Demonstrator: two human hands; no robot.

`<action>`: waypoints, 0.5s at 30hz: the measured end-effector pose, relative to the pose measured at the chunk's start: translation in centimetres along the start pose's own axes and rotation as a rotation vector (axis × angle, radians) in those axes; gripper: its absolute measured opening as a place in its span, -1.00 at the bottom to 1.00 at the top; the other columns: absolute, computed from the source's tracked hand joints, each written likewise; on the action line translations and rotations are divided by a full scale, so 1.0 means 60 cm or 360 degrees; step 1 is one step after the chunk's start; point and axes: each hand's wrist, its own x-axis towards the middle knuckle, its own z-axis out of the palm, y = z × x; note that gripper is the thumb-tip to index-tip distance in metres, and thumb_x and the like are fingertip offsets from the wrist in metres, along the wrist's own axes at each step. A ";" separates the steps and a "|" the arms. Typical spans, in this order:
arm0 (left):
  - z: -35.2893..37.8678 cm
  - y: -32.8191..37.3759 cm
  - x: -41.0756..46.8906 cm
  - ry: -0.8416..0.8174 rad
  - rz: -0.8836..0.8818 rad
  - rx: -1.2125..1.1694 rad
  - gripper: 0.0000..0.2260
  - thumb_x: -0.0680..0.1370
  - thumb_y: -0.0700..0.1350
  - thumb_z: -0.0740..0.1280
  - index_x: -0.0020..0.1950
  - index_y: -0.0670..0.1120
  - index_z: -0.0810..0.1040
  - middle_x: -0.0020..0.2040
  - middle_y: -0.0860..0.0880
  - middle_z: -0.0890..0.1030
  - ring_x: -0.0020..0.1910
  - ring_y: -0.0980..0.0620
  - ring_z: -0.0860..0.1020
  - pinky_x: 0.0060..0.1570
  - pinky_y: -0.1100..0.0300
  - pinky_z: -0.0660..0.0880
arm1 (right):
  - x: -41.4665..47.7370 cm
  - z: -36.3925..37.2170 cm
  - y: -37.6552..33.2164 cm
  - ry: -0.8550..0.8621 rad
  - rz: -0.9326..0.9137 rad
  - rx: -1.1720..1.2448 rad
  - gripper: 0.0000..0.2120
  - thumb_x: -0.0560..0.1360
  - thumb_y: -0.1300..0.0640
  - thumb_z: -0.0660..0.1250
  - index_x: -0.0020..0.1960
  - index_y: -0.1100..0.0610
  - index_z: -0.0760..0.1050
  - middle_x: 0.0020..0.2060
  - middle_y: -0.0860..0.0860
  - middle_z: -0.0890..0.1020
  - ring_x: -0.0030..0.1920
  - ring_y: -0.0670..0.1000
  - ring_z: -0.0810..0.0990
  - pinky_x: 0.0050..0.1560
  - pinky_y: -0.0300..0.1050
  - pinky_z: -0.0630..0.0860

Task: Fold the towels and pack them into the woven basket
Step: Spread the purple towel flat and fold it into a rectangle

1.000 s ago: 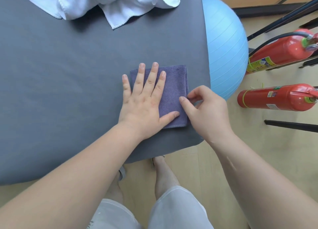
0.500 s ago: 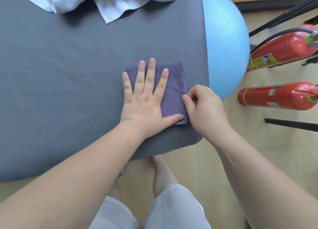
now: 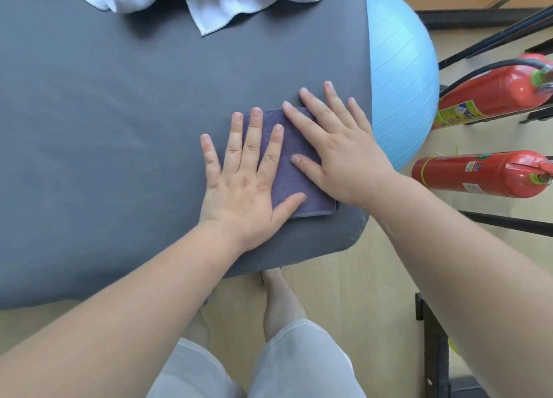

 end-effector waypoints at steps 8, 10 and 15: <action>-0.002 -0.060 -0.058 0.0041 -0.0166 -0.0289 -0.20 0.55 0.36 0.00 0.63 -0.06 -0.12 0.64 -0.16 -0.05 0.61 -0.17 -0.07 0.50 -0.34 -0.07 | -0.031 0.040 -0.032 0.0291 0.0243 -0.0050 -0.45 0.62 -0.21 0.13 0.58 -0.11 0.24 0.49 0.17 0.34 0.56 0.27 0.19 0.56 0.25 0.07; -0.004 -0.068 -0.061 0.0067 -0.0180 -0.0369 -0.21 0.55 0.34 0.05 0.63 -0.05 -0.09 0.64 -0.15 0.02 0.60 -0.17 0.02 0.51 -0.29 0.00 | -0.044 0.046 -0.055 0.0364 0.0347 -0.0055 -0.43 0.60 -0.20 0.19 0.56 -0.03 0.31 0.37 0.22 0.43 0.43 0.31 0.34 0.48 0.24 0.23; -0.010 -0.086 -0.061 0.0041 -0.0209 -0.0395 -0.17 0.51 0.38 0.07 0.63 -0.05 -0.04 0.62 -0.13 0.12 0.58 -0.16 0.10 0.52 -0.23 0.04 | -0.097 0.035 -0.123 0.0232 0.0538 -0.0095 -0.28 0.51 -0.30 0.15 0.51 0.13 0.37 -0.01 0.13 0.54 0.00 0.23 0.49 -0.02 0.12 0.45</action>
